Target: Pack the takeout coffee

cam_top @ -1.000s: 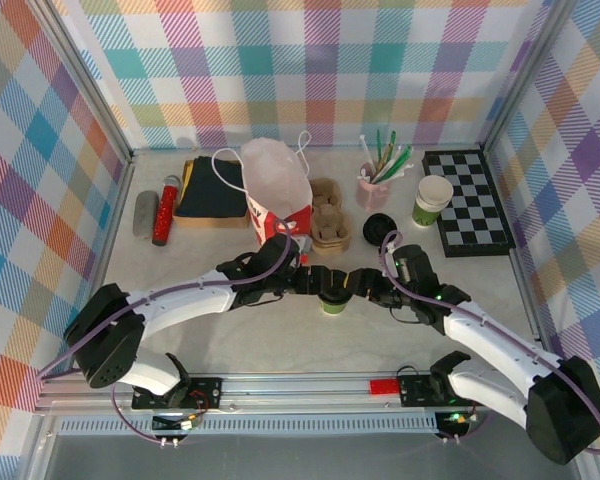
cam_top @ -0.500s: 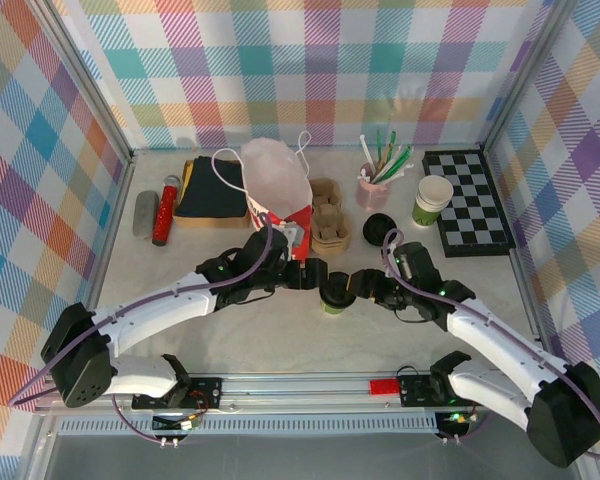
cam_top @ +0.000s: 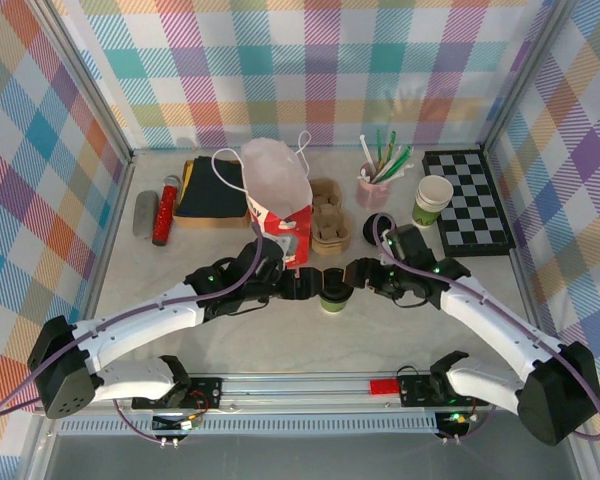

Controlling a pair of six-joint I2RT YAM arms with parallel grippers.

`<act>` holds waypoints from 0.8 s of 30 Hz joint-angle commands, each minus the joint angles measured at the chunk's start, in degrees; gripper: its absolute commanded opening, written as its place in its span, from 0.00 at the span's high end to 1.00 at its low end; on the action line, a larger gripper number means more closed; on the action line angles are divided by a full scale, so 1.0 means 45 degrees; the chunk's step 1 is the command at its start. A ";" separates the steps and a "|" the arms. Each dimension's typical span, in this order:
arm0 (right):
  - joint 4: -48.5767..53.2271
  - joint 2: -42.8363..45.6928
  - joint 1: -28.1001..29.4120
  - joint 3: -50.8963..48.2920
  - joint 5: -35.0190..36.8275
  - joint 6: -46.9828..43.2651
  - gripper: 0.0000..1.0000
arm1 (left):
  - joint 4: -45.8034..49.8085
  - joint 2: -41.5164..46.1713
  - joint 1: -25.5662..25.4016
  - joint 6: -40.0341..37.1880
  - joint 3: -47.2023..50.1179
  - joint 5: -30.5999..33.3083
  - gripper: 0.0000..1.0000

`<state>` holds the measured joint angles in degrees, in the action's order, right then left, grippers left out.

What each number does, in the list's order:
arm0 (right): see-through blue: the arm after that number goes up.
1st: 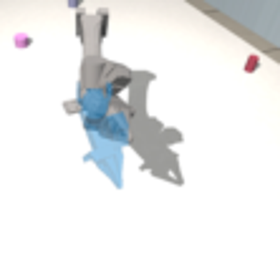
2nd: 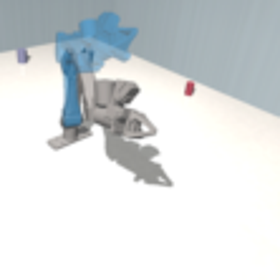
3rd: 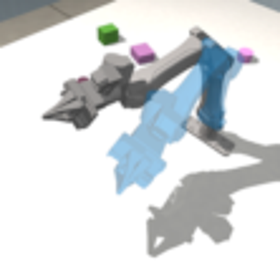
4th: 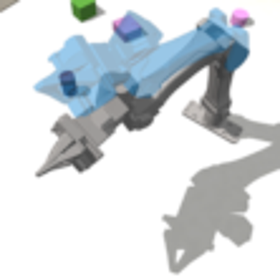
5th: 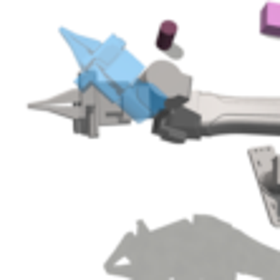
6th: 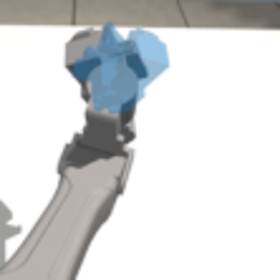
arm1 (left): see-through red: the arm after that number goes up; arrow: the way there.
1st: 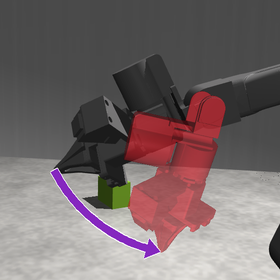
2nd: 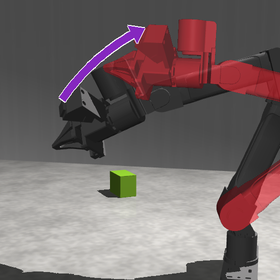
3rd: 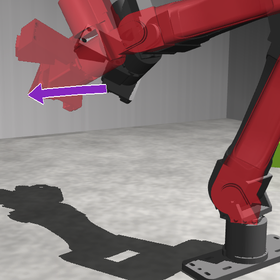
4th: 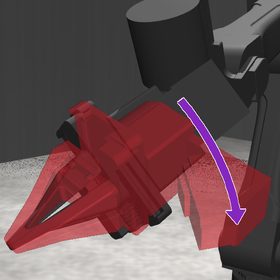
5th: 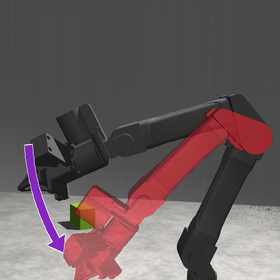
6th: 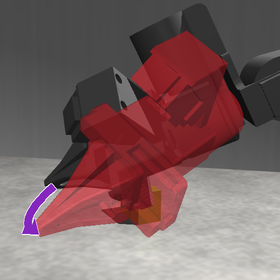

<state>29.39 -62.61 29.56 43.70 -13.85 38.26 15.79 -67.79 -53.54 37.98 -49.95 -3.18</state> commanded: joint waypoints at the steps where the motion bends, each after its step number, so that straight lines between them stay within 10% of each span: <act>1: 0.0371 -0.0216 -0.0267 0.0879 -0.0379 -0.0622 0.26 | 0.0399 0.0261 -0.0299 0.0485 0.0173 0.0485 0.20; 24: 0.0095 -0.1574 -0.0964 0.1364 -0.1844 -0.1958 0.26 | -0.1718 -0.1391 -0.1735 0.3709 0.1058 0.2294 0.22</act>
<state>30.94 -69.17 25.45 51.05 -19.94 30.96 10.63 -74.26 -61.04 52.77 -45.67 5.41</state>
